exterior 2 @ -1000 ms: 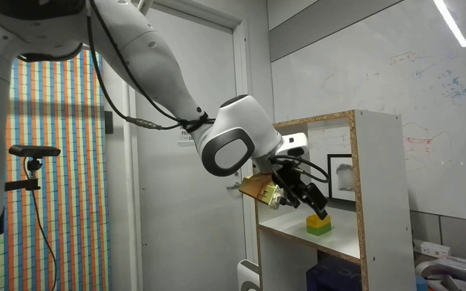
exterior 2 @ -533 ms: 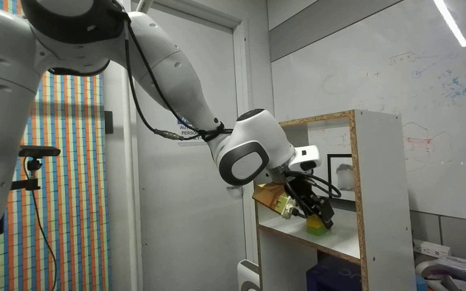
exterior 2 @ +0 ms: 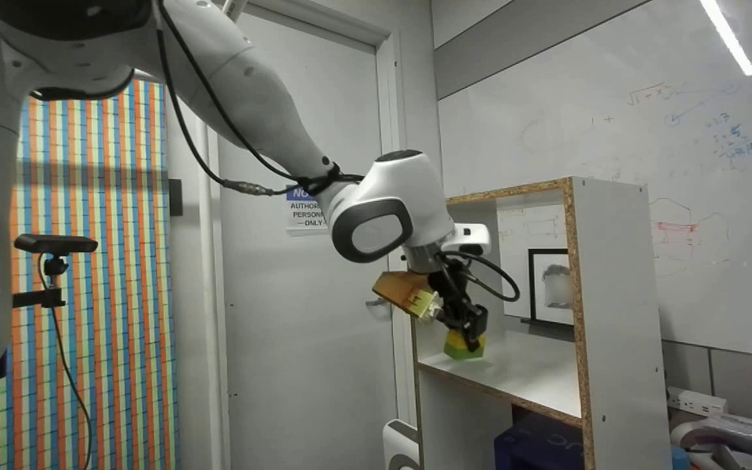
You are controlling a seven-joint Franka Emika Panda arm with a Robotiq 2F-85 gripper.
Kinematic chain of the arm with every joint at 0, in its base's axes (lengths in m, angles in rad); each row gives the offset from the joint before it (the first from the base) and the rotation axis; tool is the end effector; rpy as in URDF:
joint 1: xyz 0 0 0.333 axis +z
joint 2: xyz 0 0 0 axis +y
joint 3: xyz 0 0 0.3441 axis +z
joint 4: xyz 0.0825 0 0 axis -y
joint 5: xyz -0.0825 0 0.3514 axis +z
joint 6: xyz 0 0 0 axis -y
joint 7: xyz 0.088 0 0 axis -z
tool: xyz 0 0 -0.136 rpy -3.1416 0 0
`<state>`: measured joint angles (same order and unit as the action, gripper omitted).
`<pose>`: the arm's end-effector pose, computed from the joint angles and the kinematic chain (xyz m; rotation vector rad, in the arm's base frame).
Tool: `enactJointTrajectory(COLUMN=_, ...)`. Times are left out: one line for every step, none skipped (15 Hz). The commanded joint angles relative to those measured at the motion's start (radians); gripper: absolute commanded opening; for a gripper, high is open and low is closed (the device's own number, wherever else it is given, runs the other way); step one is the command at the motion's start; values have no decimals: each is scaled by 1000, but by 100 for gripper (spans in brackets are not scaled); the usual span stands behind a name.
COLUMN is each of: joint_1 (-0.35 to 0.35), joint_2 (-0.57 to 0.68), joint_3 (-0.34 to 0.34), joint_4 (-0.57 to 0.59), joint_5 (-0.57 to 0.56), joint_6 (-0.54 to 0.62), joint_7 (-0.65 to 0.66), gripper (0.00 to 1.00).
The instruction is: Move the lego pieces to the top of the shelf
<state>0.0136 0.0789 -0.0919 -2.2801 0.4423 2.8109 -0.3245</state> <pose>0.5486 -0.0592 0.3923 -2.9153 0.2023 -0.7161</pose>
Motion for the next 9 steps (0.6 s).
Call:
enactJointTrajectory(joint_1=-16, joint_2=-255, joint_3=38, joint_4=-135, joint_5=-16, joint_6=-267, joint_7=-33, gripper=12)
enactJointTrajectory(joint_1=-9, joint_2=-315, joint_3=33, joint_4=-160, joint_5=-60, joint_6=-344, joint_7=5, gripper=12)
enactJointTrajectory(joint_1=-10, joint_2=-372, joint_3=36, joint_4=-179, joint_5=-125, joint_6=-407, joint_7=57, gripper=12)
enactJointTrajectory(joint_1=-17, joint_2=-427, joint_3=42, joint_4=-189, joint_5=-189, joint_6=-477, joint_7=103, gripper=12)
enactJointTrajectory(joint_1=-23, joint_2=-483, joint_3=50, joint_4=-194, joint_5=-249, joint_6=-539, joint_7=149, gripper=12)
enactJointTrajectory(joint_1=-25, joint_2=-540, joint_3=58, joint_4=-204, joint_5=-289, joint_6=-561, joint_7=179, gripper=12)
enactJointTrajectory(joint_1=-24, joint_2=-597, joint_3=65, joint_4=-207, joint_5=-324, joint_6=-568, joint_7=194, gripper=12)
enactJointTrajectory(joint_1=-27, joint_2=-651, joint_3=73, joint_4=-209, joint_5=-354, joint_6=-539, joint_7=212, gripper=12)
enactJointTrajectory(joint_1=-26, joint_2=-692, joint_3=75, joint_4=-190, joint_5=-369, joint_6=-550, joint_7=228, gripper=12)
